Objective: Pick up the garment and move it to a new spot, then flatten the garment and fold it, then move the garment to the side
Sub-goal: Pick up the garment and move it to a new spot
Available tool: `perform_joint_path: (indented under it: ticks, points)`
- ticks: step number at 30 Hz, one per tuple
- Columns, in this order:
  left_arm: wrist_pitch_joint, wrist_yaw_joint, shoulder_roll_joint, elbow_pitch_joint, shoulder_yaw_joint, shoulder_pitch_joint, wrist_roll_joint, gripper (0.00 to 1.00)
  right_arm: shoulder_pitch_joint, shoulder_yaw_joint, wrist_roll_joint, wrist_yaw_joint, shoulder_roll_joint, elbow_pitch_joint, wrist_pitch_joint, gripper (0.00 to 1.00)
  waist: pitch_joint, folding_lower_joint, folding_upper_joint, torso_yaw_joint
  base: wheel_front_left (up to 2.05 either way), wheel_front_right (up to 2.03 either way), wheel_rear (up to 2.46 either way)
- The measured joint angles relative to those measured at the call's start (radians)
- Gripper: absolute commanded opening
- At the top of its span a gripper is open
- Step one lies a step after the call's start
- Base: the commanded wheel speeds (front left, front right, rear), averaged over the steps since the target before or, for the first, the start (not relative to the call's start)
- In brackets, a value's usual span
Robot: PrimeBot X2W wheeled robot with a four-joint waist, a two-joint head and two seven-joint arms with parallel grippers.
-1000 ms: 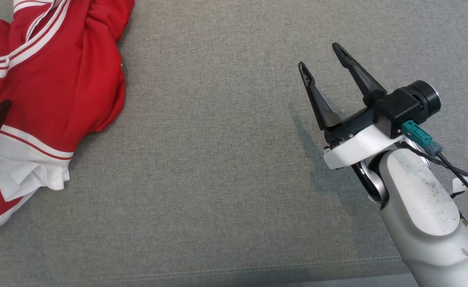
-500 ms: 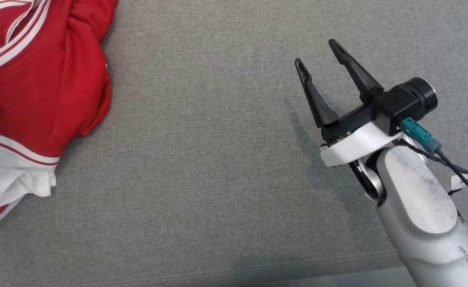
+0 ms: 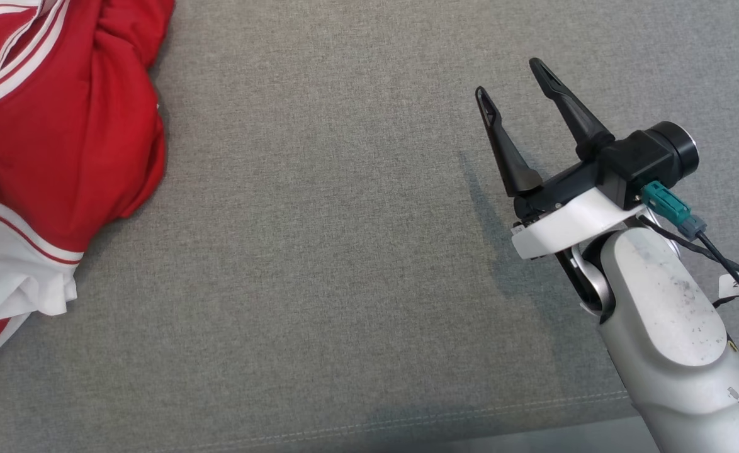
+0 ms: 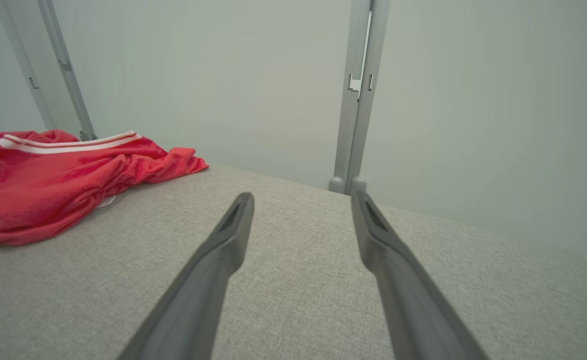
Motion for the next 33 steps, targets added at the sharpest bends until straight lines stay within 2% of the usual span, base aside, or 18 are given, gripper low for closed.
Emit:
perform_joint_path:
  ticks: [6, 14, 21, 22, 27, 33]
  points:
    - [-0.035, -0.009, -0.071, -0.103, -0.049, -0.08, -0.052, 0.0, 0.007, -0.01, 0.0, 0.0, 0.004, 0.004, 0.0, 1.0, -0.024, 0.0001, 0.0, 0.008, 0.0, 0.0, 0.0]
    - [-0.032, -0.018, -0.224, -0.226, -0.201, -0.114, -0.128, 0.0, 0.013, -0.006, 0.013, 0.003, 0.017, 0.004, 0.0, 1.0, -0.074, 0.0, 0.0, 0.008, 0.0, 0.0, 0.0]
    - [-0.03, -0.018, -0.344, -0.255, -0.365, -0.072, -0.138, 0.0, 0.026, -0.001, 0.037, 0.003, 0.033, 0.0, 0.0, 1.0, -0.102, 0.0, 0.0, -0.044, 0.0, 0.0, 0.0]
    - [-0.03, -0.018, -0.344, -0.255, -0.365, -0.072, -0.138, 0.0, 0.026, -0.001, 0.037, 0.003, 0.033, 0.0, 0.0, 1.0, -0.102, 0.0, 0.0, -0.044, 0.0, 0.0, 0.0]
    - [-0.073, -0.018, -0.414, -0.247, -0.436, -0.053, -0.118, 0.0, 0.052, -0.004, 0.043, 0.003, 0.036, -0.001, 0.0, 1.0, -0.113, 0.0, 0.0, -0.099, 0.0, 0.0, 0.0]
    - [-0.1, -0.018, -0.405, -0.226, -0.574, -0.006, -0.108, 0.0, 0.075, -0.018, 0.046, -0.002, 0.039, -0.006, 0.0, 1.0, -0.127, 0.0, 0.0, -0.176, 0.0, 0.0, 0.0]
